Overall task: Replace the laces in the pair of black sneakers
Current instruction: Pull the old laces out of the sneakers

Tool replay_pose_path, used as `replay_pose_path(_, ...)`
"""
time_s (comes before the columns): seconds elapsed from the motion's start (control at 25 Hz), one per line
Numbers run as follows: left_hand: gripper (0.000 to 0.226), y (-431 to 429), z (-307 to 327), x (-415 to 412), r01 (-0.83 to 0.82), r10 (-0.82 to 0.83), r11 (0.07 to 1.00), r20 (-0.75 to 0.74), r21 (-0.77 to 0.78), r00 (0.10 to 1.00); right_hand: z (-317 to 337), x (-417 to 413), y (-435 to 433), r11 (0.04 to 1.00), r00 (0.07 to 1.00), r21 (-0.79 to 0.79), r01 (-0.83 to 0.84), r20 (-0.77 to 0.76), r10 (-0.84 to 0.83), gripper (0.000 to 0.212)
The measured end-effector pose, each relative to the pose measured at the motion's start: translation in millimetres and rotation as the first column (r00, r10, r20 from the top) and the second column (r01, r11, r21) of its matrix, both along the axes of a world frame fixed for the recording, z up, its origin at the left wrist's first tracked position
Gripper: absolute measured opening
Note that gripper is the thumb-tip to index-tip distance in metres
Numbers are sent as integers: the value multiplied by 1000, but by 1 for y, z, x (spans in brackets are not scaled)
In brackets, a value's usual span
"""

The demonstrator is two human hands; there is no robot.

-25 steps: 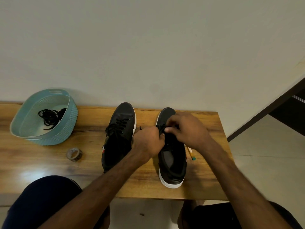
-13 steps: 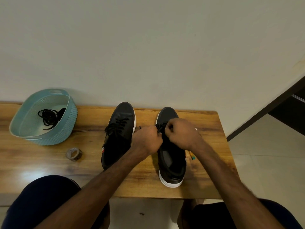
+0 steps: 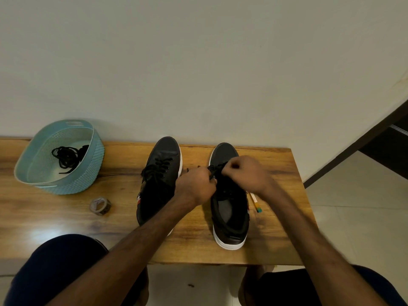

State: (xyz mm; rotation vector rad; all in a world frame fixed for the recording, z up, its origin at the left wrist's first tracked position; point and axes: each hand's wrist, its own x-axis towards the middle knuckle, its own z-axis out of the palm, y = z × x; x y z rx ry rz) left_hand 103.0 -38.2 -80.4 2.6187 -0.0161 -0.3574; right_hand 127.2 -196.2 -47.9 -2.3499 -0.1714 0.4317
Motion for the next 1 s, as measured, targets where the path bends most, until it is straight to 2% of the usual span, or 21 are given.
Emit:
replay_pose_path(0.04, 22, 0, 0, 0, -20, 20, 1000, 4, -1, 1000, 15, -1, -8, 975, 995, 213, 62, -85, -44, 18)
replay_pose_path(0.08, 21, -1, 0, 0, -40, 40, 999, 5, -10, 999, 31, -2, -18, 889, 985, 437, 138, -153, -78, 18)
replay_pose_path(0.12, 21, -1, 0, 0, -57, 57, 998, 4, -19, 998, 46, -1, -32, 732, 973, 646, 218, -205, -108, 18)
replay_pose_path(0.16, 20, -1, 0, 0, -68, 68, 997, 7, -19, 998, 59, -1, -48, 519, 960, 807, 280, -250, -128, 15)
replay_pose_path(0.2, 20, -1, 1, 0, -71, 71, 997, 10, -12, 997, 70, 0, -64, 319, 950, 896, 309, -279, -137, 13)
replay_pose_path(0.24, 21, -2, 3, -1, -69, 69, 998, 13, -3, 998, 75, 0, -77, 208, 947, 928, 310, -282, -154, 12)
replay_pose_path(0.28, 22, -2, 4, -2, -70, 70, 998, 13, -1, 997, 73, 0, -85, 240, 943, 920, 310, -265, -200, 13)
replay_pose_path(0.32, 22, -2, 5, -2, -72, 72, 997, 9, -8, 997, 66, 1, -91, 457, 940, 832, 314, -205, -273, 16)
replay_pose_path(0.36, 23, -3, 6, -2, -72, 72, 997, 5, -15, 997, 53, 5, -95, 773, 943, 555, 307, -70, -324, 18)
replay_pose_path(0.4, 23, -4, 6, -3, -69, 69, 998, 5, -14, 998, 39, 7, -95, 941, 947, 157, 301, 71, -315, 16)
replay_pose_path(0.44, 23, -5, 7, -3, -65, 65, 998, 8, -9, 998, 27, 8, -88, 946, 951, -162, 280, 184, -249, 18)
replay_pose_path(0.48, 24, -5, 8, -3, -64, 64, 998, 8, -6, 998, 20, 8, -79, 917, 941, -298, 267, 287, -181, 25)
replay_pose_path(0.56, 25, -6, 9, -3, -64, 64, 998, 15, 2, 998, 18, 3, -51, 964, 885, -192, 182, 460, -76, 28)
replay_pose_path(0.6, 26, -6, 10, -3, -63, 63, 998, 19, 10, 998, 18, 0, -35, 978, 873, -196, 67, 486, 38, 24)
replay_pose_path(0.68, 26, -7, 11, -4, -60, 60, 998, 16, 16, 998, 11, -6, -6, 890, 874, -439, -124, 377, 308, 24)
replay_pose_path(0.72, 27, -7, 12, -4, -62, 62, 998, 10, 14, 998, 3, -8, 4, 823, 879, -548, -147, 309, 363, 28)
replay_pose_path(0.76, 27, -7, 13, -3, -62, 62, 998, 7, 12, 998, -4, -9, 9, 771, 881, -622, -137, 280, 382, 31)
replay_pose_path(0.88, 26, -7, 14, -3, -52, 51, 998, 21, 32, 998, -8, -9, 13, 713, 852, -690, -127, 291, 434, 27)
replay_pose_path(0.96, 23, -10, 14, -5, -45, 43, 997, 46, 55, 998, -6, -9, 11, 719, 850, -686, -111, 310, 427, 17)
replay_pose_path(1.0, 23, -12, 13, -7, -45, 41, 997, 55, 63, 998, -4, -9, 8, 754, 857, -649, -103, 327, 398, 12)
